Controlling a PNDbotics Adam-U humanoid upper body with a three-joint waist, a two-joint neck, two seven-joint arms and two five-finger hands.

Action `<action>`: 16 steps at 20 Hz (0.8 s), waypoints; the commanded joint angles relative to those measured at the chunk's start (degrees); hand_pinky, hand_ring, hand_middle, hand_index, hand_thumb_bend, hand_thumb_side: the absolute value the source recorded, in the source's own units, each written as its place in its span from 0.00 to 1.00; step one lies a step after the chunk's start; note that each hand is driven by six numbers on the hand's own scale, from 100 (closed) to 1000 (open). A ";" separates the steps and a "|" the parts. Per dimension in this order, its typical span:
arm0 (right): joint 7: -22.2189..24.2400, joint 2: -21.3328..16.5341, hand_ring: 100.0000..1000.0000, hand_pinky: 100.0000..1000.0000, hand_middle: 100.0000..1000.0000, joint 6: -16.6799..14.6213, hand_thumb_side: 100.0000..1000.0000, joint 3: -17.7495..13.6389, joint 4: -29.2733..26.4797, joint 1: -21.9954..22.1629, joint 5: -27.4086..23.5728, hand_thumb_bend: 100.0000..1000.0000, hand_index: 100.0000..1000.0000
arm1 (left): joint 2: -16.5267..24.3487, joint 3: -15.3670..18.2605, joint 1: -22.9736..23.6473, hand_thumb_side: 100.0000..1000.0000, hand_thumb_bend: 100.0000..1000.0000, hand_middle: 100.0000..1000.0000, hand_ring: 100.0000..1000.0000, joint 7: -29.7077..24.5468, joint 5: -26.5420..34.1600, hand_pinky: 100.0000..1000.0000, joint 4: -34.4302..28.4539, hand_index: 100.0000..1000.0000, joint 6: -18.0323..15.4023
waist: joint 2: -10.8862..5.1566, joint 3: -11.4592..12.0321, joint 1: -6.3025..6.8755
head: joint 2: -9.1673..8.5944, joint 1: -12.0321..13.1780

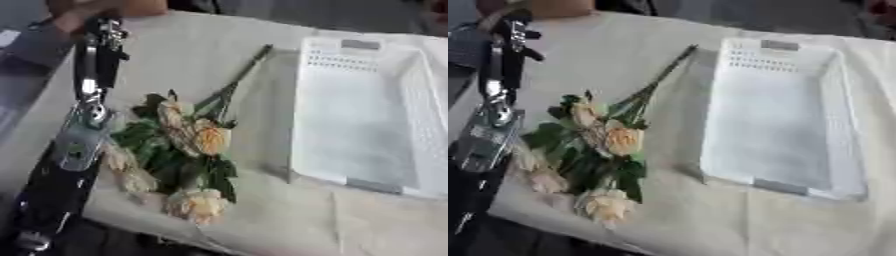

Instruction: Pick up objects on the table and place them in the box.

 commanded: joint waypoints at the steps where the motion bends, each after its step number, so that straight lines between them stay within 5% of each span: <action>1: -0.19 -0.83 0.80 0.60 0.96 0.26 0.24 -0.21 -0.18 -1.82 -1.09 0.00 1.00 | 2.08 0.20 -0.42 1.00 0.00 0.76 0.60 -0.94 -0.99 0.38 -1.43 0.84 0.67 | -2.24 -0.36 -0.18 | -0.09 -0.17; 7: 0.99 -1.11 0.79 0.60 0.94 1.05 0.24 0.92 1.51 -4.35 -3.39 0.00 1.00 | 1.97 0.20 0.73 1.00 0.00 0.75 0.59 -1.12 -1.20 0.38 -1.13 0.84 1.02 | -5.35 -1.17 -0.19 | -0.09 0.00; 16: 2.14 -0.62 0.79 0.60 0.94 0.93 0.24 1.73 1.95 -6.02 -4.50 0.00 1.00 | 2.40 -0.08 2.48 0.99 0.00 0.72 0.57 -1.09 -0.72 0.37 -2.00 0.83 2.26 | -5.28 -2.33 0.18 | -0.09 -1.00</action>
